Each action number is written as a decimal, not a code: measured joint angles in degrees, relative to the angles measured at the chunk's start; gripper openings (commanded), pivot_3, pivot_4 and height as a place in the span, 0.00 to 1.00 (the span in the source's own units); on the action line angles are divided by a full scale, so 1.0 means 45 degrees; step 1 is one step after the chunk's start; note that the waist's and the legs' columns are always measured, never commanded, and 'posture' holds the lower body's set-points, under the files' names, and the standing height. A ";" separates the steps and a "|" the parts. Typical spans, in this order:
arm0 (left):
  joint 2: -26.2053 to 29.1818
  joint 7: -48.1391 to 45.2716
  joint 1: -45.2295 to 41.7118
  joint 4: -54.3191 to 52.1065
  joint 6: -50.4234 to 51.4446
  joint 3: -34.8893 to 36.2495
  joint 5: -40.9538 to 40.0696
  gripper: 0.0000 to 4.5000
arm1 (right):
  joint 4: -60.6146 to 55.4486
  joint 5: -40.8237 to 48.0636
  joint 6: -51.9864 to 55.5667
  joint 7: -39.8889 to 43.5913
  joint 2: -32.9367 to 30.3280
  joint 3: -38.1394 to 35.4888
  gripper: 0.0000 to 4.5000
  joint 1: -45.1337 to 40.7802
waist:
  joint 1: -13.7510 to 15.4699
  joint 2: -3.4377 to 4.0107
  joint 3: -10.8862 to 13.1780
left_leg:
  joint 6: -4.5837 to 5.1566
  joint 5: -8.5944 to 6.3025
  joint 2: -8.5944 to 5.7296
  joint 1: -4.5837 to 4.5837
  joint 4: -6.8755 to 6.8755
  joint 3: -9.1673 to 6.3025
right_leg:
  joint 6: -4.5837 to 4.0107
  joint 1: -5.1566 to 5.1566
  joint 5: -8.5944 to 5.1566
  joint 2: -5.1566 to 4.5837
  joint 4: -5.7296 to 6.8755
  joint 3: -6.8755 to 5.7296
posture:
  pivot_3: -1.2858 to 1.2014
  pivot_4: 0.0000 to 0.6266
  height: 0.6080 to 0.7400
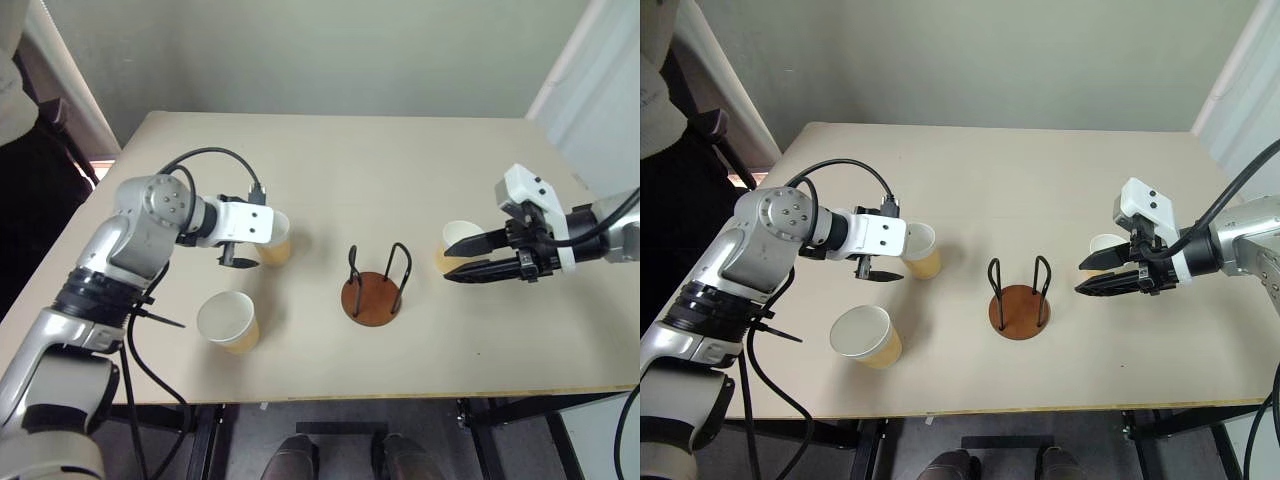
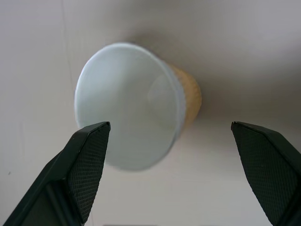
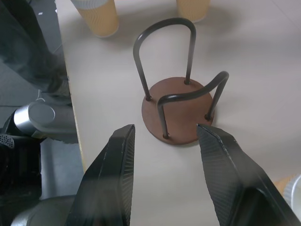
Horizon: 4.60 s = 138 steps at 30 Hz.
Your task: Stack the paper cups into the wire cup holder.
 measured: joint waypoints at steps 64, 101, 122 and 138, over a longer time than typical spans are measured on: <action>-0.3397 -0.3969 -0.7162 0.2461 -0.0849 -0.5434 -0.9474 0.00 | -0.0965 0.1155 -0.0391 0.0665 -0.1476 -0.1648 0.99 -0.1425 | 0.0086 0.0006 0.0003 | 0.0055 -0.0031 0.0008 -0.0040 0.0071 0.0030 | 0.0068 0.0026 0.0012 -0.0007 -0.0039 0.0002 | 0.52 0.24 1.00; -0.2240 -0.3988 -0.7596 0.1916 -0.1434 -0.7031 -0.9659 0.00 | -0.0675 0.1021 -0.1169 0.0368 -0.1720 -0.1776 0.99 -0.0971 | 0.0091 0.0034 -0.0002 | 0.0124 -0.0082 0.0000 -0.0082 0.0190 0.0030 | 0.0121 0.0048 0.0001 -0.0011 -0.0057 0.0003 | 0.52 0.24 1.00; -0.1970 -0.4010 -0.7395 0.1260 -0.0926 -0.7078 -0.9794 0.09 | -0.0481 0.0720 -0.1478 0.0601 -0.1718 -0.1625 1.00 -0.0858 | 0.0095 0.0049 0.0002 | 0.0130 -0.0085 -0.0006 -0.0085 0.0189 0.0031 | 0.0129 0.0048 -0.0004 -0.0018 -0.0060 0.0003 | 0.52 0.24 1.00; -0.3795 -0.3742 -0.6976 0.3717 -0.0407 -0.3159 -0.9218 0.80 | 0.0314 -0.1586 -0.2889 0.0287 -0.1678 -0.0535 1.00 -0.0263 | 0.0122 0.0066 -0.0005 | 0.0139 -0.0091 -0.0009 -0.0077 0.0203 0.0040 | 0.0145 0.0058 0.0006 -0.0024 -0.0057 0.0008 | 0.52 0.24 1.00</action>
